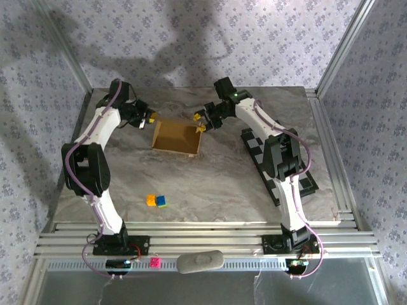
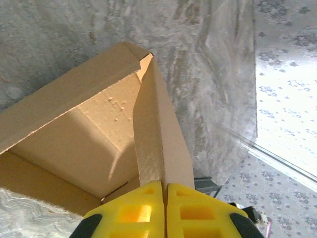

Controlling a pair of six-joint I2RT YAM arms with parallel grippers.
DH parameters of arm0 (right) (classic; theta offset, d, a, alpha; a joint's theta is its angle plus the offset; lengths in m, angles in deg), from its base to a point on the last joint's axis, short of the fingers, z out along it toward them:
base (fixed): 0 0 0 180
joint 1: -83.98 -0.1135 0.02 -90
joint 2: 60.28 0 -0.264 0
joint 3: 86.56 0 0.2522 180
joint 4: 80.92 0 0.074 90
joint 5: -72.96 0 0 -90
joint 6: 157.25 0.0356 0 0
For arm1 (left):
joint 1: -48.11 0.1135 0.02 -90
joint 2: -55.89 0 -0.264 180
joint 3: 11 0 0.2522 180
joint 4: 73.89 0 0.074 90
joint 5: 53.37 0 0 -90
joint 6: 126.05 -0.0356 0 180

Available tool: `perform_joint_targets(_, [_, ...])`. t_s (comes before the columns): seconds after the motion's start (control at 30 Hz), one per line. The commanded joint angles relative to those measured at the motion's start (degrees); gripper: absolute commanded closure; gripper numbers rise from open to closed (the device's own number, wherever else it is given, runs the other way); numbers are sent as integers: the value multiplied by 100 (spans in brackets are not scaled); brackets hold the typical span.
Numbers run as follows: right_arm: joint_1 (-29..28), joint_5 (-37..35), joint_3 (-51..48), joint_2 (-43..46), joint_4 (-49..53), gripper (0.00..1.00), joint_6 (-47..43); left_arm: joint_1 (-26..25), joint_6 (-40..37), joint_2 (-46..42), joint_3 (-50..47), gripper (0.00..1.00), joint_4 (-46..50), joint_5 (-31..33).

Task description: Fold the paper box

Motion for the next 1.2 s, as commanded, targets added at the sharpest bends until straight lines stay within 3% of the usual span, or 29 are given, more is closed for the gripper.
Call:
perform_joint_targets(0.0, [-16, 252, 209, 69, -59, 63, 177, -93, 141, -4, 274, 100, 233, -299])
perform_joint_targets(0.3, [-19, 171, 183, -9, -120, 72, 132, -96, 178, -74, 84, 100, 146, -325])
perform_joint_targets(0.57, [-8, -101, -40, -133, 36, 76, -923, -91, -139, -157, -617, 100, -316, -306])
perform_joint_targets(0.77, [-58, -277, -337, -125, -81, 79, -1604, -95, -367, -204, -1058, 93, -558, -311])
perform_joint_targets(0.87, [-81, -366, -400, -75, -29, 79, -1836, -97, -431, -295, -1195, 84, -548, -327])
perform_joint_targets(1.03, [-77, -592, -406, -1, 226, 80, -2362, -101, -681, -541, -1302, 72, -192, -187])
perform_joint_targets(1.17, [-102, -687, -473, 21, 399, 80, -2809, -112, -933, -683, -1480, 69, 69, -106])
